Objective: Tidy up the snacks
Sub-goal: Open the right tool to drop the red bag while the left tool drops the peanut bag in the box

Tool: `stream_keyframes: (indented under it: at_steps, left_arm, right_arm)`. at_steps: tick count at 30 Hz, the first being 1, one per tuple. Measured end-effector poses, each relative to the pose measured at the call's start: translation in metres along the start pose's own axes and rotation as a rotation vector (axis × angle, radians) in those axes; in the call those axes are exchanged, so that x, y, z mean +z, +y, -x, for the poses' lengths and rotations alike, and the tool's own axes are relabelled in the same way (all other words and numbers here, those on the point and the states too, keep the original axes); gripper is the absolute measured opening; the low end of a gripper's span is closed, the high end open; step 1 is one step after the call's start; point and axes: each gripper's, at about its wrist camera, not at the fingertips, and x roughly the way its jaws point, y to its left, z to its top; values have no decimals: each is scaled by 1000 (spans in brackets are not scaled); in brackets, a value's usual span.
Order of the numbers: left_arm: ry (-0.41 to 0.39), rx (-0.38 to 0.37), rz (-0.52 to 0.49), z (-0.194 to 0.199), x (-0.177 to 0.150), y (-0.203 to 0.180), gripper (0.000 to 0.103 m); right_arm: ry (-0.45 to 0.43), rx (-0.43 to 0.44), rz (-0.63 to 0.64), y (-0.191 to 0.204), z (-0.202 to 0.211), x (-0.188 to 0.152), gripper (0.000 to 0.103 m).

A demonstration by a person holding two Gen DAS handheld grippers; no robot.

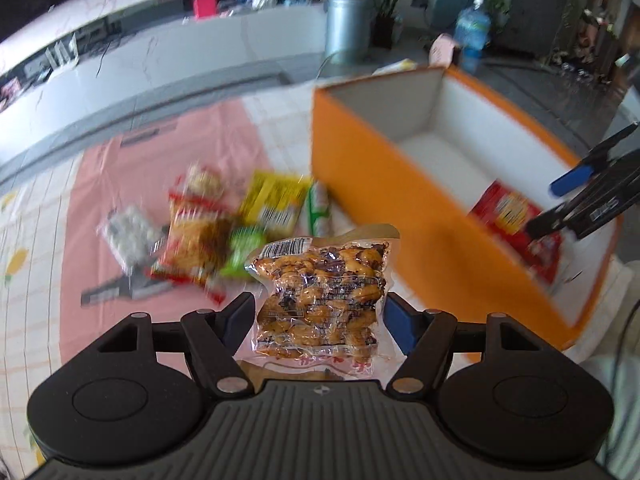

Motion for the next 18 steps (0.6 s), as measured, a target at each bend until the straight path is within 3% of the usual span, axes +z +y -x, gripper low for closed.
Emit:
stream_keyframes:
  at_steps: [5,9,10,12,18]
  left_arm:
    - [-72,-62,-159,19,51,-39,80]
    - [-75,-86,-296,7,86,-72,80]
    - [-69,-101,-336,1,94,-80,72]
    - [-31,-124,-412,-18,105,-93,38]
    - [47,-149,-538,-68,112,-113,35]
  right_arm:
    - [-28,21,0,-1,12,-3,79]
    - [-62,39,9,-1,20,-5,79]
    - [-68,45,12,0,21,-5,79]
    - [-70,54,23,0,20,-6,79]
    - [-30,53,37,-2,1,-5,75]
